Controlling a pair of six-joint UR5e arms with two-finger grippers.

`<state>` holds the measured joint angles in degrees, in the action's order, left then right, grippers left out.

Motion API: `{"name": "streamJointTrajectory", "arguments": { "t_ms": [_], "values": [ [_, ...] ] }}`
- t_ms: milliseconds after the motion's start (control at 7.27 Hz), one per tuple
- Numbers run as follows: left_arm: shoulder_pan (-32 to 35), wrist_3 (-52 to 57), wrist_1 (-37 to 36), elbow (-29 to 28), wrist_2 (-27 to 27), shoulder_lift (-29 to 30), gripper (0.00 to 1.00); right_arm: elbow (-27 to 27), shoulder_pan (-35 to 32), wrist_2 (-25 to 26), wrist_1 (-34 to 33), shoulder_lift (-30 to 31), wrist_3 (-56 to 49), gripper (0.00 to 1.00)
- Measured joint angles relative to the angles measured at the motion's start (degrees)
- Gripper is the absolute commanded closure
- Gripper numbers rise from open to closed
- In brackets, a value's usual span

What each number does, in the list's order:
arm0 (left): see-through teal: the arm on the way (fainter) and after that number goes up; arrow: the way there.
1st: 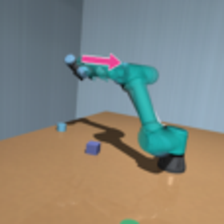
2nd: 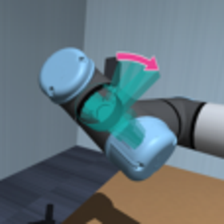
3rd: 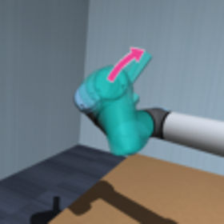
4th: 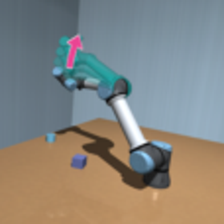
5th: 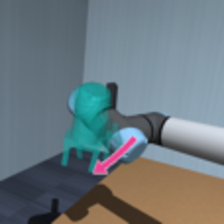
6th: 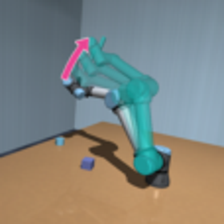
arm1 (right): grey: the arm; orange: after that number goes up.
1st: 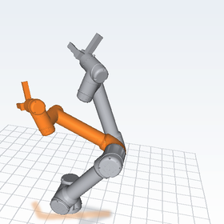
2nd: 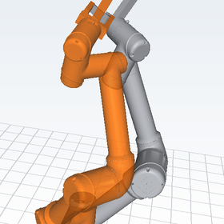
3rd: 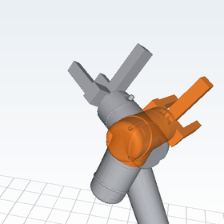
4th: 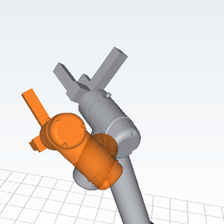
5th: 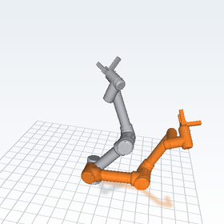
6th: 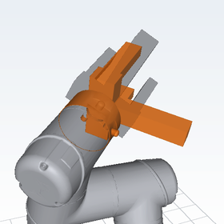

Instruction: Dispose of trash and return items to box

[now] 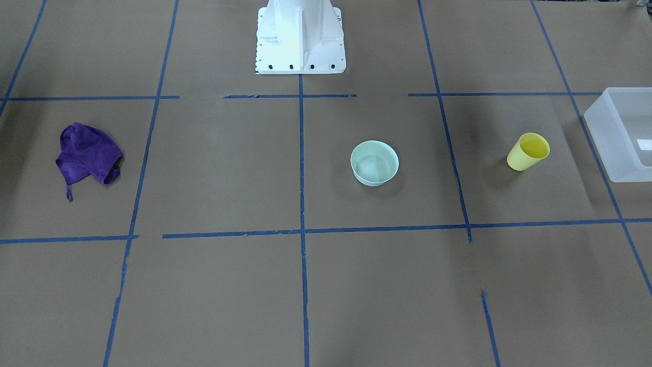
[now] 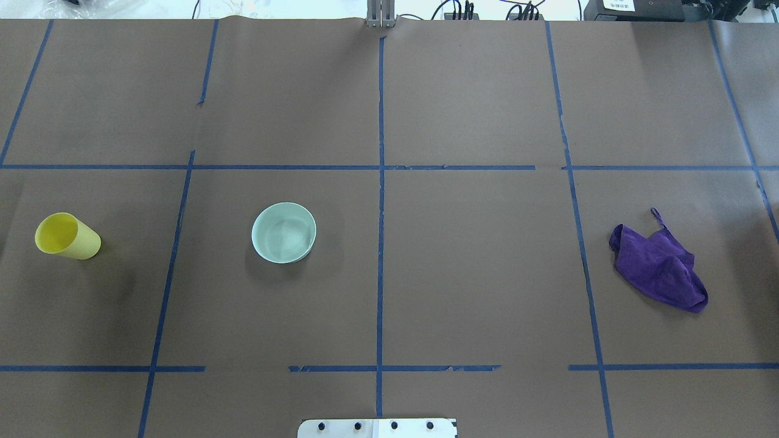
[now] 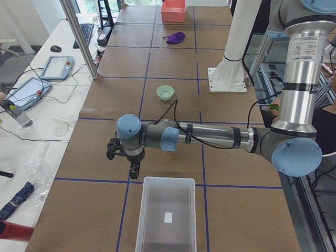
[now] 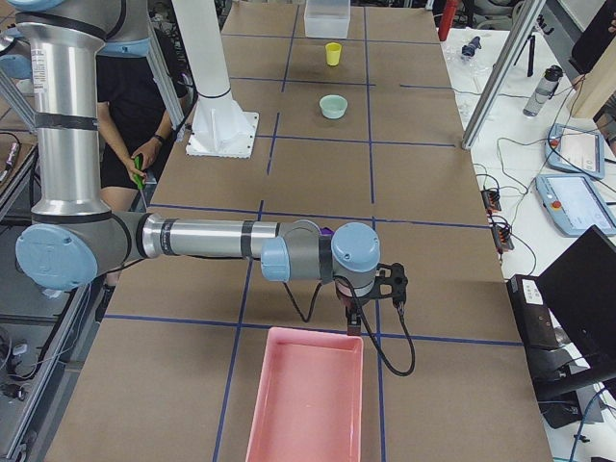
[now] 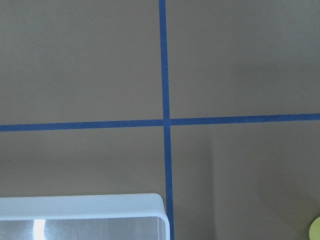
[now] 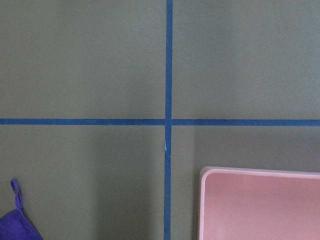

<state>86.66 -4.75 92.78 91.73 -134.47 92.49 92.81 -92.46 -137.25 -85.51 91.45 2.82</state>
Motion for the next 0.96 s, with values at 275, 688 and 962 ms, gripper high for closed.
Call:
{"name": "streamJointTrajectory", "arguments": {
  "t_ms": [275, 688, 962],
  "values": [
    [-0.04, -0.06, -0.06, 2.42, 0.00, 0.18, 0.00, -0.02, -0.01, 0.08, 0.11, 0.04, 0.02, 0.00],
    [-4.17, -5.06, 1.35, 7.66, -1.93, -0.46, 0.00, 0.33, 0.00, -0.09, 0.31, 0.02, 0.34, 0.00],
    [-10.92, -17.55, 15.01, 9.29, -2.59, -6.14, 0.00, 0.73, -0.01, -0.23, 0.48, 0.02, 0.72, 0.00]
  ]
}}
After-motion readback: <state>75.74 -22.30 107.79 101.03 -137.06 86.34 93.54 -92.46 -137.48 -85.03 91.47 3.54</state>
